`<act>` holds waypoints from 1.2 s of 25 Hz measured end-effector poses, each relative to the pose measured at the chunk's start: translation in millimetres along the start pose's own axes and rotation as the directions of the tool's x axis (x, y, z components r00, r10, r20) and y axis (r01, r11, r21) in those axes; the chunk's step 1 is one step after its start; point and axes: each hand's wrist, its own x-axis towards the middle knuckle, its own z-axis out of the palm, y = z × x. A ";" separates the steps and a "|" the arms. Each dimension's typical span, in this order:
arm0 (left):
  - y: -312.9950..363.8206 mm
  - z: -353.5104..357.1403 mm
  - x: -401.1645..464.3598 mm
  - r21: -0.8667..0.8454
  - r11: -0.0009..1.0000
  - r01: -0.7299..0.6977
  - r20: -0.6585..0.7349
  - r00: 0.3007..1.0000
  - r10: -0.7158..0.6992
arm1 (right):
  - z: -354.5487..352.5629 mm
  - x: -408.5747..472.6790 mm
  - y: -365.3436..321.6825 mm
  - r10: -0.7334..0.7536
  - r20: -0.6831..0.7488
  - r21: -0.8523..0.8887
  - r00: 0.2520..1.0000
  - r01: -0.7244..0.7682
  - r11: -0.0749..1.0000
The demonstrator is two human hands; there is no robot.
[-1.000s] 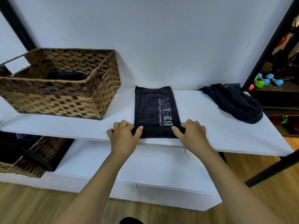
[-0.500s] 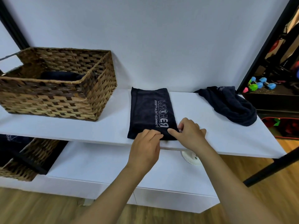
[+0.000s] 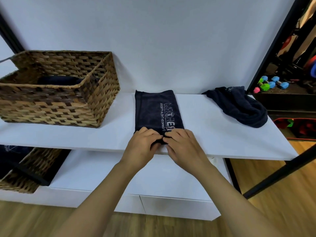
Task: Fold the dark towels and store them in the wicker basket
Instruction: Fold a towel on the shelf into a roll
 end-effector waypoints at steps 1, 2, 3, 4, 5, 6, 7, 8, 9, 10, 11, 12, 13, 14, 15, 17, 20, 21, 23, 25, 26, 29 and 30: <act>-2.3 -3.5 -0.5 -0.005 1.000 -0.016 0.020 1.000 0.016 | 3.8 0.1 1.4 0.042 0.021 -0.016 0.999 -0.041 0.999; -4.5 -7.1 -2.2 -0.011 1.000 -0.022 0.037 0.999 0.022 | 4.8 0.3 5.3 0.102 0.030 -0.024 0.994 -0.101 0.995; -8.2 -10.4 -5.1 -0.022 1.000 -0.013 0.047 0.999 0.014 | 4.5 -0.1 10.8 0.154 0.039 -0.035 0.987 -0.152 0.988; -12.9 -13.2 -8.3 -0.039 0.999 0.006 0.047 0.999 -0.004 | 2.5 -1.5 15.9 0.190 0.055 -0.040 0.980 -0.188 0.981; -18.3 -15.1 -11.5 -0.060 0.998 0.029 0.044 0.999 -0.026 | -0.2 -3.1 20.0 0.215 0.076 -0.036 0.974 -0.213 0.976; -22.9 -16.3 -13.4 -0.074 0.996 0.047 0.043 0.998 -0.044 | -2.4 -3.8 22.9 0.230 0.094 -0.030 0.969 -0.228 0.973; -26.2 -15.6 -13.6 -0.072 0.996 0.057 0.042 0.998 -0.054 | -4.0 -3.7 25.0 0.245 0.108 -0.022 0.963 -0.245 0.969; -29.1 -13.2 -12.4 -0.052 0.997 0.059 0.036 0.998 -0.057 | -4.8 -2.2 25.5 0.267 0.122 -0.004 0.956 -0.269 0.963; -29.8 -10.0 -10.2 -0.020 0.998 0.065 0.019 0.998 -0.065 | -5.2 0.8 24.8 0.298 0.142 0.024 0.944 -0.305 0.952; -27.2 -7.3 -7.6 0.005 0.997 0.083 0.001 0.997 -0.083 | -5.8 4.7 24.0 0.332 0.166 0.045 0.928 -0.344 0.938; -24.1 -4.4 -6.0 0.018 0.993 0.113 -0.011 0.994 -0.113 | -6.6 8.4 23.0 0.366 0.194 0.047 0.910 -0.381 0.923; -19.2 -3.7 -4.2 0.029 0.989 0.143 -0.022 0.990 -0.142 | -7.9 11.5 21.9 0.392 0.219 0.033 0.894 -0.408 0.912; -13.7 -3.7 -3.6 0.048 0.984 0.170 -0.031 0.985 -0.169 | -9.2 13.9 21.3 0.412 0.246 0.013 0.878 -0.428 0.904; -7.7 -5.6 -3.2 0.083 0.976 0.199 -0.021 0.980 -0.198 | -11.5 16.8 20.9 0.429 0.284 -0.006 0.857 -0.446 0.895; -2.1 -7.6 -2.7 0.136 0.962 0.235 0.003 0.971 -0.238 | -14.0 21.4 20.6 0.449 0.336 -0.031 0.828 -0.467 0.884; 6.1 -10.5 3.6 0.260 0.912 0.317 0.052 0.939 -0.341 | -16.9 35.5 20.0 0.495 0.444 -0.111 0.747 -0.502 0.858; 16.2 -17.9 26.7 0.405 0.807 0.430 0.062 0.868 -0.493 | -13.5 53.9 20.7 0.566 0.491 -0.223 0.662 -0.533 0.816; 18.3 -18.8 31.3 0.426 0.800 0.423 0.039 0.875 -0.483 | -12.8 55.3 20.2 0.581 0.461 -0.243 0.671 -0.534 0.810; 19.5 -13.5 28.7 0.383 0.869 0.314 -0.046 0.946 -0.322 | -9.4 53.8 18.1 0.589 0.355 -0.255 0.727 -0.530 0.808; 13.2 0.8 11.3 0.259 0.959 0.112 -0.101 0.991 -0.089 | -4.2 51.1 14.4 0.544 0.229 -0.236 0.808 -0.496 0.836; 12.8 2.8 1.6 0.185 0.981 0.056 -0.103 0.994 -0.038 | -1.2 50.1 13.1 0.498 0.173 -0.204 0.850 -0.464 0.862; 3.4 1.6 -10.7 0.110 0.991 0.073 -0.071 0.995 -0.066 | 5.1 34.3 21.8 0.304 0.035 -0.083 0.952 -0.301 0.950; 0.6 0.8 -9.0 0.112 0.991 0.079 -0.059 0.996 -0.072 | 3.5 25.5 27.4 0.257 0.052 -0.009 0.965 -0.257 0.966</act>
